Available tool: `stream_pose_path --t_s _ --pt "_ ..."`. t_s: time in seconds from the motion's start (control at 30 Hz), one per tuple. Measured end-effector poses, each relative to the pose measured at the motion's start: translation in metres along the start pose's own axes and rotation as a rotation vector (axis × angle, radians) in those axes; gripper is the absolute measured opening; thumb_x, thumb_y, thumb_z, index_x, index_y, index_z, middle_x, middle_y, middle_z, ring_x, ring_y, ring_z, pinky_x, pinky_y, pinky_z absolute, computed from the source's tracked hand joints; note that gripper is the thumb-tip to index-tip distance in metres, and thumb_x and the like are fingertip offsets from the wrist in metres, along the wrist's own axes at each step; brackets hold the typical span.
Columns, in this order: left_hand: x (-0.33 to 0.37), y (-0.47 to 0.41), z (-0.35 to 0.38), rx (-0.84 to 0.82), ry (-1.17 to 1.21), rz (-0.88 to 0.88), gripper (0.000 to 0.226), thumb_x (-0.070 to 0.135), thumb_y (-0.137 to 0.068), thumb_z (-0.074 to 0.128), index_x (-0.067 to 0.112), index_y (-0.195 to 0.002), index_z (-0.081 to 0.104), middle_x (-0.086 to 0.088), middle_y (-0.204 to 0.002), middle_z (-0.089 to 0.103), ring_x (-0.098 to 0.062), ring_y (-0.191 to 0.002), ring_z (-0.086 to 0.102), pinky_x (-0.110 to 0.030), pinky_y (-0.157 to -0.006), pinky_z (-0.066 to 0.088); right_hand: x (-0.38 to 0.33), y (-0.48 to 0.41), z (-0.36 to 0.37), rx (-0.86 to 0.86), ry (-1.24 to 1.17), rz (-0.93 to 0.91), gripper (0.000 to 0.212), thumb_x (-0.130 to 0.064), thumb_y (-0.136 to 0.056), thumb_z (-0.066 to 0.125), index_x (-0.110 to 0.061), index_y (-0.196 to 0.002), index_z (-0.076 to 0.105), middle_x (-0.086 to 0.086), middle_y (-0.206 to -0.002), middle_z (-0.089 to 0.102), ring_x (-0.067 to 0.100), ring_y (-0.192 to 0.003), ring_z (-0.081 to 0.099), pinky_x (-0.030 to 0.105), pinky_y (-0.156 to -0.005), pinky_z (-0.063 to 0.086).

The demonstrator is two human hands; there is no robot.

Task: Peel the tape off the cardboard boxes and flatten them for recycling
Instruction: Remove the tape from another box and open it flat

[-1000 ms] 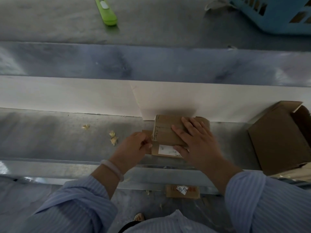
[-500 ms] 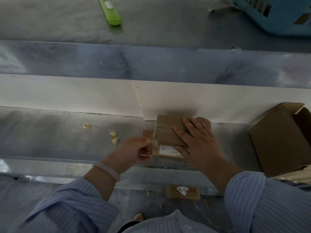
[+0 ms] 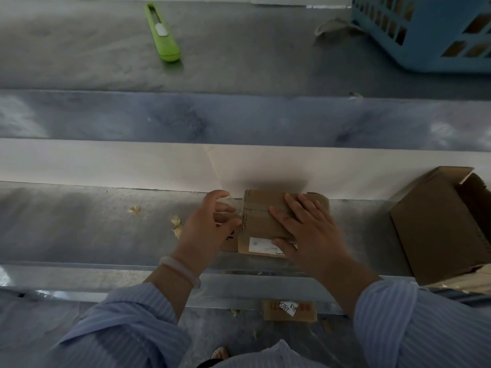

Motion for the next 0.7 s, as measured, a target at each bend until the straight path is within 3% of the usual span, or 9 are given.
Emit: stream_pose_path --t_s 0.07,0.2,0.33,0.43,0.53,0.63,0.7 --pt "-0.001 -0.003 0.000 -0.006 0.011 -0.006 0.050 0.023 -0.076 0.079 0.048 -0.108 0.050 0.016 -0.090 0.071 0.001 -0.084 0.066 -0.028 -0.078 0.055 0.000 0.000 0.000 0.001 -0.004 0.000 0.065 -0.064 -0.086 0.039 -0.039 -0.146 0.035 0.002 -0.157 0.027 0.026 -0.145 0.022 0.046 -0.119 0.014" --pt "0.007 -0.008 0.002 -0.043 -0.105 0.084 0.021 0.024 -0.079 0.075 0.043 -0.086 0.067 0.020 -0.085 0.069 0.005 -0.084 0.063 -0.027 -0.081 0.054 -0.001 0.001 -0.002 0.022 -0.018 0.000 0.064 -0.063 -0.085 0.037 -0.037 -0.143 0.041 0.004 -0.154 0.034 0.028 -0.143 0.028 0.049 -0.117 0.022" --pt "0.012 -0.013 0.006 -0.058 -0.182 0.150 0.019 0.019 -0.083 0.071 0.035 -0.075 0.064 0.017 -0.079 0.065 0.000 -0.078 0.062 -0.021 -0.072 0.051 -0.002 0.002 0.000 0.015 0.005 -0.005 0.064 -0.065 -0.086 0.031 -0.039 -0.145 0.036 0.001 -0.157 0.029 0.025 -0.145 0.023 0.046 -0.119 0.016" --pt "0.022 -0.012 0.010 -0.023 -0.331 0.289 0.015 0.014 -0.087 0.064 0.020 -0.076 0.056 0.011 -0.072 0.055 -0.003 -0.068 0.051 -0.015 -0.060 0.039 -0.002 0.003 0.000 0.019 0.012 -0.007 0.064 -0.066 -0.087 0.030 -0.040 -0.145 0.035 0.000 -0.157 0.028 0.024 -0.146 0.022 0.044 -0.119 0.013" --pt "0.016 -0.016 0.012 0.018 -0.279 0.216 0.022 0.008 -0.090 0.055 0.019 -0.074 0.047 0.009 -0.068 0.050 -0.003 -0.061 0.047 -0.013 -0.053 0.034 -0.003 0.004 -0.003 0.029 0.005 -0.011 0.062 -0.064 -0.086 0.035 -0.038 -0.142 0.042 0.001 -0.154 0.034 0.025 -0.143 0.028 0.045 -0.118 0.018" --pt "0.002 -0.023 0.010 0.105 -0.123 0.033 0.027 0.005 -0.094 0.049 0.023 -0.074 0.045 0.005 -0.071 0.053 0.008 -0.065 0.053 -0.009 -0.054 0.041 -0.002 0.004 -0.003 0.041 -0.010 -0.019 0.061 -0.062 -0.086 0.041 -0.036 -0.141 0.045 0.002 -0.152 0.037 0.026 -0.142 0.031 0.048 -0.116 0.023" --pt "-0.009 -0.026 0.008 0.161 0.047 -0.091 0.026 0.006 -0.095 0.049 0.023 -0.075 0.048 0.003 -0.073 0.058 0.004 -0.065 0.059 -0.011 -0.057 0.048 -0.002 0.004 -0.002 0.043 -0.009 -0.024 0.060 -0.062 -0.086 0.042 -0.036 -0.140 0.046 0.002 -0.152 0.038 0.026 -0.142 0.031 0.048 -0.116 0.025"
Point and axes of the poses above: each hand's wrist, its own y-axis away from the middle knuckle, its own z-axis out of the palm, x = y × z, the point moved 8 cm from there along -y, towards the middle knuckle
